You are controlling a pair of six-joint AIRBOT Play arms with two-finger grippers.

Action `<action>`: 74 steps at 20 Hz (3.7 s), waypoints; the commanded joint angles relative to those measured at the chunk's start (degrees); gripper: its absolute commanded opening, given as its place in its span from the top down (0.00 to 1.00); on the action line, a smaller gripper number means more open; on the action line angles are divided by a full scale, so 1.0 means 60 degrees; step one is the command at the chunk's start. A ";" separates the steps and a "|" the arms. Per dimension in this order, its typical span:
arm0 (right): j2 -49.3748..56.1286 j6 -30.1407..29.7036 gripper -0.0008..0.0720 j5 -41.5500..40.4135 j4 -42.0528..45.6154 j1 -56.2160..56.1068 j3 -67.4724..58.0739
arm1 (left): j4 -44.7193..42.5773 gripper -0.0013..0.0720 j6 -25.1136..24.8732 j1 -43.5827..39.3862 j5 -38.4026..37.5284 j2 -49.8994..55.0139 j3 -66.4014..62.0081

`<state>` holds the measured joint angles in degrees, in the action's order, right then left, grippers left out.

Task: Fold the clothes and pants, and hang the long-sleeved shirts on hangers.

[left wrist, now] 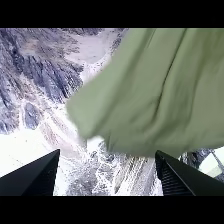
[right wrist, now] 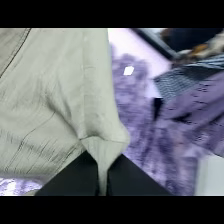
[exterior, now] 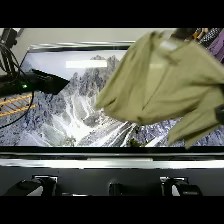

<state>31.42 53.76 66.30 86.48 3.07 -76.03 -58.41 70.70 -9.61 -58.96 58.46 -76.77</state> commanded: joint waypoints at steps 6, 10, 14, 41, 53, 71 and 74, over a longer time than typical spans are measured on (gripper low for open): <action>-0.1038 0.4881 0.96 -0.0506 0.4717 -0.0007 -0.0004 | -0.0004 0.05 0.0084 0.0015 0.0011 -0.0007 0.0004; -0.0871 0.8375 0.96 -0.0215 0.8240 -0.0007 -0.0149 | -0.0004 0.05 0.0087 0.0015 0.0011 0.0004 0.0007; 0.0321 0.9566 0.96 0.1534 1.0389 -0.0007 -0.0933 | -0.0004 0.05 0.0087 0.0015 0.0011 0.0007 0.0007; 0.5246 1.1438 0.96 -0.0397 0.9781 0.5235 -0.6262 | -0.0004 0.06 0.0087 0.0015 0.0011 0.0007 0.0011; 0.5712 1.2662 0.96 -0.1009 0.8783 0.7413 -0.6262 | -0.0007 0.06 0.0346 -0.0022 0.0011 0.0189 0.0011; 0.5552 1.2783 0.06 -0.1333 0.6444 0.9016 -0.6262 | -0.0011 0.05 0.1905 -0.0022 0.0011 0.0208 0.0007; 0.4805 1.2706 0.06 -0.2065 0.6459 0.9020 -0.6262 | -0.0091 0.05 0.2408 0.0051 0.0015 0.0080 0.0007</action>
<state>63.40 130.39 56.93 125.54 57.14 -113.58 -58.50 81.73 -9.58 -58.92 59.44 -76.73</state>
